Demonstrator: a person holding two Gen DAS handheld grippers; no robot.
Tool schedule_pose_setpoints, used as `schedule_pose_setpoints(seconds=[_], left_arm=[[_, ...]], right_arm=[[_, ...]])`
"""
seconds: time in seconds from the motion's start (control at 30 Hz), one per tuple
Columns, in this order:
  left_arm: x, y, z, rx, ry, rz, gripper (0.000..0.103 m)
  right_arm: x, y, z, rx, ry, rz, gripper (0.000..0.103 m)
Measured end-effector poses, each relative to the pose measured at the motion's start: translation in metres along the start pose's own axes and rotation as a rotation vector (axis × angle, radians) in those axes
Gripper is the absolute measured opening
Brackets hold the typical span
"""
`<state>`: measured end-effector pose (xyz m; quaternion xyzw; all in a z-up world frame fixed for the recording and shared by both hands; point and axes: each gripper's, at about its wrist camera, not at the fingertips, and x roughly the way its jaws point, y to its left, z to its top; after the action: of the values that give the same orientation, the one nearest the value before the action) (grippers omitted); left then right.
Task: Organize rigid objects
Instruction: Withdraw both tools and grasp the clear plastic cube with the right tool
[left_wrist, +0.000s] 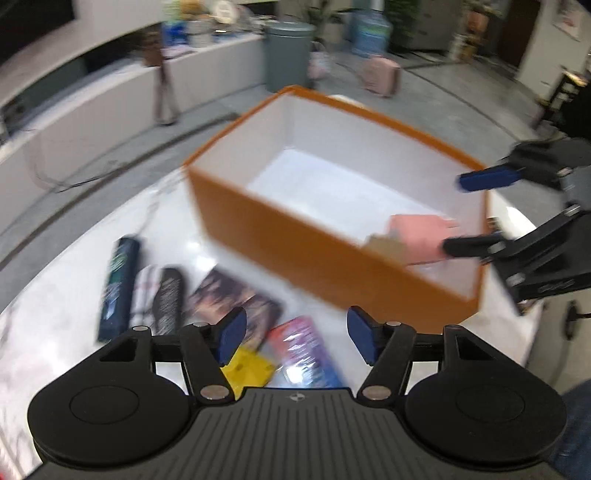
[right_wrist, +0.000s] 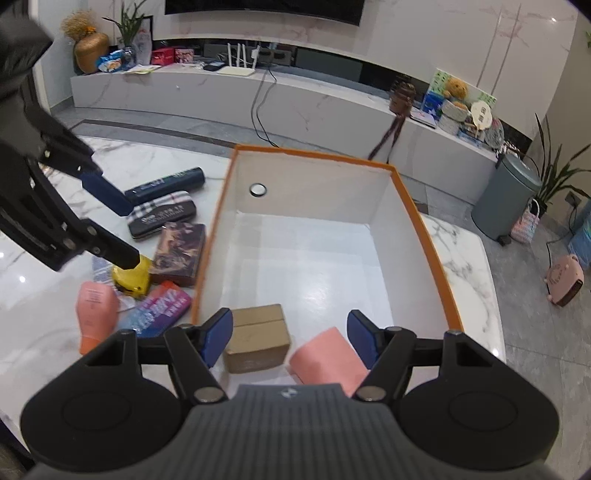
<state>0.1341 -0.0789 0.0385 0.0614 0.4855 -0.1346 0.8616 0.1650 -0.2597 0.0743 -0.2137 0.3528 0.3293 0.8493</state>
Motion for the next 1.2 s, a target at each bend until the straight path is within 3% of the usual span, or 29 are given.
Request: schedule_pose_setpoints(seconds=[0.17,0.37,0.6,0.8,0.97,1.07,1.2], left_arm=[[0.001,0.005,-0.038,-0.110,-0.034,0.082,0.074],[-0.010,0.010,-0.084,-0.265,-0.088,0.128,0.078],[-0.024,-0.002,-0.130,-0.319,-0.114,0.158,0.079],[-0.031,-0.005,-0.155,-0.350,-0.109,0.150,0.079],[-0.037,-0.003,-0.170,-0.394,-0.127,0.146,0.080],[-0.042,-0.001,-0.175,-0.422,-0.138,0.144,0.080],[-0.046,-0.002,-0.177,-0.444,-0.154,0.131,0.080]], right_arm=[[-0.005,0.017,0.001,-0.035,-0.019,0.024,0.070],[-0.007,0.044,-0.001,-0.094,-0.039,0.050,0.070],[-0.013,0.093,-0.016,-0.140,-0.068,0.110,0.070],[-0.014,0.127,-0.046,-0.103,-0.049,0.114,0.070],[-0.011,0.143,-0.078,0.025,-0.022,0.062,0.072],[-0.010,0.153,-0.094,0.103,-0.007,0.086,0.074],[-0.001,0.173,-0.103,0.070,0.025,0.074,0.074]])
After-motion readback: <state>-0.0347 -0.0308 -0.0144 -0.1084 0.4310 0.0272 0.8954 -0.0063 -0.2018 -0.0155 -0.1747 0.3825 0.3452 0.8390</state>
